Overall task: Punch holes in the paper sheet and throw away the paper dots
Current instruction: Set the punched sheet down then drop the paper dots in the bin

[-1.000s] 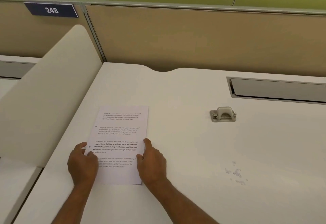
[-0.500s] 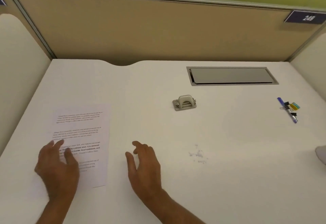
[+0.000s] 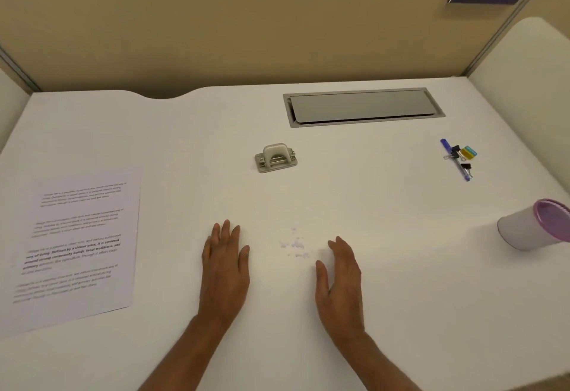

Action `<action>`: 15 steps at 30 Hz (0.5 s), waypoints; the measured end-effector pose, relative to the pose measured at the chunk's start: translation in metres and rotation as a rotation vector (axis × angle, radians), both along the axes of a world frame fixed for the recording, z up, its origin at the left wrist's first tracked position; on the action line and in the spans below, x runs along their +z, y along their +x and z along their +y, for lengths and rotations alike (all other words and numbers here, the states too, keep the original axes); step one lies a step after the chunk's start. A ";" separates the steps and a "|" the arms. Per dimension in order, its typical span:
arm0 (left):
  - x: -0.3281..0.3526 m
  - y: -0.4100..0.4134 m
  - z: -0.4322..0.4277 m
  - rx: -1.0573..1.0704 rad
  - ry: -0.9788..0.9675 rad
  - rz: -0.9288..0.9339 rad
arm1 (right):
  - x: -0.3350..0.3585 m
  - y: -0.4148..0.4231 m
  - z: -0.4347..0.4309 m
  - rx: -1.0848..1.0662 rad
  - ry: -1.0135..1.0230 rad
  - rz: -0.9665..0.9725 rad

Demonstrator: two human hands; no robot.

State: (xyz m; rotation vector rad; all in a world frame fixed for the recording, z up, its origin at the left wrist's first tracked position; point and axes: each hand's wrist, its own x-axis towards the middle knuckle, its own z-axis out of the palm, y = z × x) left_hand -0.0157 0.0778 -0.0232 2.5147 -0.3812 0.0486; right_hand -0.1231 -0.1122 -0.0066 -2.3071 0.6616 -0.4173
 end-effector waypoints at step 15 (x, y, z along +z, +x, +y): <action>-0.008 -0.004 -0.006 0.023 0.239 -0.060 | -0.016 -0.002 -0.026 0.185 -0.175 0.194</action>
